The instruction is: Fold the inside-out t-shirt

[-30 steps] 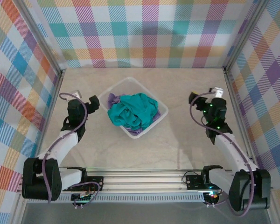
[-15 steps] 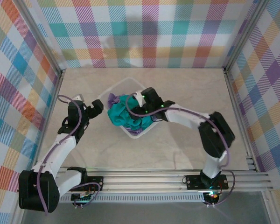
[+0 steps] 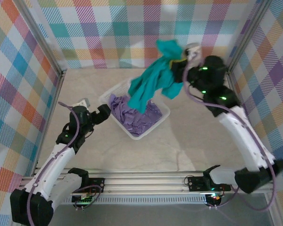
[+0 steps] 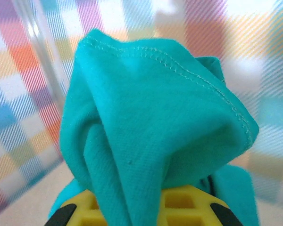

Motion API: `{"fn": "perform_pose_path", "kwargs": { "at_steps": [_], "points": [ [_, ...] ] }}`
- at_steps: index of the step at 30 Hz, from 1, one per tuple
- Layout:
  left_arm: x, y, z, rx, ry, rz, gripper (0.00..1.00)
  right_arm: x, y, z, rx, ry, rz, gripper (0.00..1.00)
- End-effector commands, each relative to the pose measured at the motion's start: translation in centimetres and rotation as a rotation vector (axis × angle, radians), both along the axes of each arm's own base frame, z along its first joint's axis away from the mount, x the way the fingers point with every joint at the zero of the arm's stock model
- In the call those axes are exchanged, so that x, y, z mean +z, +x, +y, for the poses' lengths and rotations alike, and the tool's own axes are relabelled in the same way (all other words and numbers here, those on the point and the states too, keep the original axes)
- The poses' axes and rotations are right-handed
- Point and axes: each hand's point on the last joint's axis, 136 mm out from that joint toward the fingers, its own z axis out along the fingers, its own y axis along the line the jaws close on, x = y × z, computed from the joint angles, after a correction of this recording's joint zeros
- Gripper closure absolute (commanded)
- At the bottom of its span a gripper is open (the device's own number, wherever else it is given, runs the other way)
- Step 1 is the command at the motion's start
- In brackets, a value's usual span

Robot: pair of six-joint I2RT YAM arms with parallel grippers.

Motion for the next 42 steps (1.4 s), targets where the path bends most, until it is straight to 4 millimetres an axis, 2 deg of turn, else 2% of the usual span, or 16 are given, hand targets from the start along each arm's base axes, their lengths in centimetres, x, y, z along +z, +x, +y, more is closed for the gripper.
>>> {"fn": "perform_pose_path", "kwargs": {
  "at_steps": [1,4,9,11,12,13,15,17,22,24,27,29,31,36,39,42],
  "points": [
    [-2.3,-0.3,-2.0,-0.028,0.026,0.088,0.03,-2.9,2.0,-4.1,-0.191,-0.086,0.096,1.0],
    [-3.8,0.4,-3.8,-0.073,0.07,0.128,0.07,-4.8,3.4,-6.6,-0.288,-0.127,0.154,1.0],
    [-6.1,1.8,-4.9,-0.078,0.152,0.181,0.21,-13.3,7.2,-8.2,-0.358,-0.227,0.355,0.97],
    [-7.2,2.4,-4.7,-0.071,0.197,0.2,0.34,-16.8,8.3,-8.8,-0.38,-0.268,0.433,0.75],
    [-7.6,2.7,-4.4,-0.059,0.23,0.203,0.39,-18.5,8.6,-8.9,-0.382,-0.29,0.469,0.56],
    [-7.9,2.9,-3.8,-0.043,0.269,0.208,0.44,-19.4,8.7,-8.8,-0.378,-0.297,0.487,0.48],
    [-7.9,3.7,-2.0,0.011,0.38,0.207,0.51,-20.7,8.2,-7.9,-0.324,-0.283,0.516,0.27],
    [-7.6,4.6,0.5,0.076,0.478,0.2,0.56,-21.3,7.3,-6.3,-0.225,-0.244,0.525,0.18],
    [-5.0,8.5,9.0,0.298,0.675,0.199,0.6,-24.0,4.3,-1.8,0.017,-0.103,0.617,0.15],
    [-3.6,10.6,13.6,0.419,0.755,0.217,0.59,-25.5,3.3,-0.2,0.082,-0.069,0.666,0.15],
    [-2.2,12.6,18.4,0.508,0.827,0.324,0.53,-27.9,2.5,1.9,0.141,-0.043,0.724,0.15],
    [-0.9,13.2,17.8,0.474,0.799,0.315,0.48,-29.5,2.5,3.5,0.189,-0.023,0.774,0.15],
    [0.1,13.0,15.3,0.404,0.659,0.247,0.39,-31.9,2.4,5.2,0.218,-0.029,0.85,0.15],
    [1.5,9.7,9.4,0.229,0.343,0.135,0.26,-37.0,1.5,7.9,0.241,-0.023,0.966,0.13],
    [2.5,7.4,7.3,0.164,0.263,0.102,0.22,-37.3,-0.1,12.1,0.326,0.005,0.977,0.16],
    [4.3,5.1,8.0,0.185,0.282,0.074,0.21,-36.1,-1.2,17.6,0.43,0.083,0.944,0.19]
  ]
}}
